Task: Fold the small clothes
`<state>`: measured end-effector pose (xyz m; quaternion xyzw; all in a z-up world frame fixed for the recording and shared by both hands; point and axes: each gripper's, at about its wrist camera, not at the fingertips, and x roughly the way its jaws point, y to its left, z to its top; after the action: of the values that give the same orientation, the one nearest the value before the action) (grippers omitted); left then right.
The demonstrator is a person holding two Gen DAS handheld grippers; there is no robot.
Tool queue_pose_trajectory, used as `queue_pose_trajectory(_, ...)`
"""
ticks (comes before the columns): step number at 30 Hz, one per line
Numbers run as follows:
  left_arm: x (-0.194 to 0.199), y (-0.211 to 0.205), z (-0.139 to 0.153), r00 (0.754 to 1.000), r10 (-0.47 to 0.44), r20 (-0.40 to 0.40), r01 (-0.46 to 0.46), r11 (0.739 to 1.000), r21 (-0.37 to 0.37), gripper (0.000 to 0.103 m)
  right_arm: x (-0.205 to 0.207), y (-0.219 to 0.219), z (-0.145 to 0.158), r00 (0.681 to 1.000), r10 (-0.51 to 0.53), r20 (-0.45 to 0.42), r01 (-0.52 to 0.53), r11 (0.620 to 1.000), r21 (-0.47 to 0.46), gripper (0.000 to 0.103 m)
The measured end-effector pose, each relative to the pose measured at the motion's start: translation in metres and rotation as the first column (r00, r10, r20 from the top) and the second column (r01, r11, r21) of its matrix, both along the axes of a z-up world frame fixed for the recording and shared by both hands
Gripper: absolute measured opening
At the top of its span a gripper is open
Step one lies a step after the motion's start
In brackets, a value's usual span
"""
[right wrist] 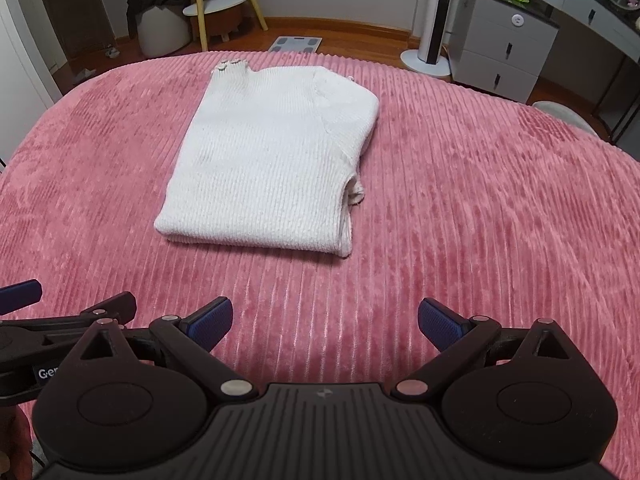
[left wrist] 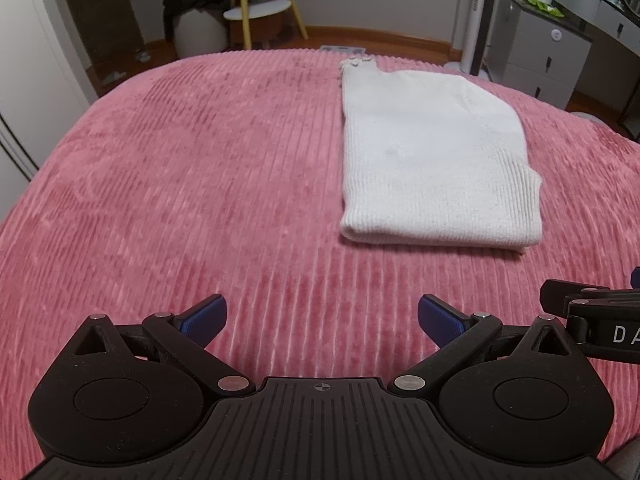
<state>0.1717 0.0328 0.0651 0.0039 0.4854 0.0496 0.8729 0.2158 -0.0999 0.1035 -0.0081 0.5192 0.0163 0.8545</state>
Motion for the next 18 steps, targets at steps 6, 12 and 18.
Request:
queue_pose_trajectory(6, 0.0005, 0.0015, 0.003, 1.0, 0.005, 0.008, -0.005, 1.0, -0.007, 0.103, 0.0008, 0.0006, 0.0013, 1.0, 0.004, -0.001, -0.004, 1.0, -0.001, 0.099)
queue_pose_trajectory(12, 0.0002, 0.0004, 0.0047, 1.0, 0.004, 0.013, -0.004, 1.0, -0.005, 0.103, 0.0013, 0.0013, 0.0033, 1.0, 0.007, 0.0, -0.007, 1.0, -0.005, 0.099)
queue_pose_trajectory(18, -0.0007, 0.0003, 0.0063, 1.0, 0.003, 0.016, -0.003, 1.0, -0.009, 0.103, 0.0004, 0.0007, 0.0078, 1.0, 0.007, 0.01, -0.007, 1.0, -0.004, 0.099)
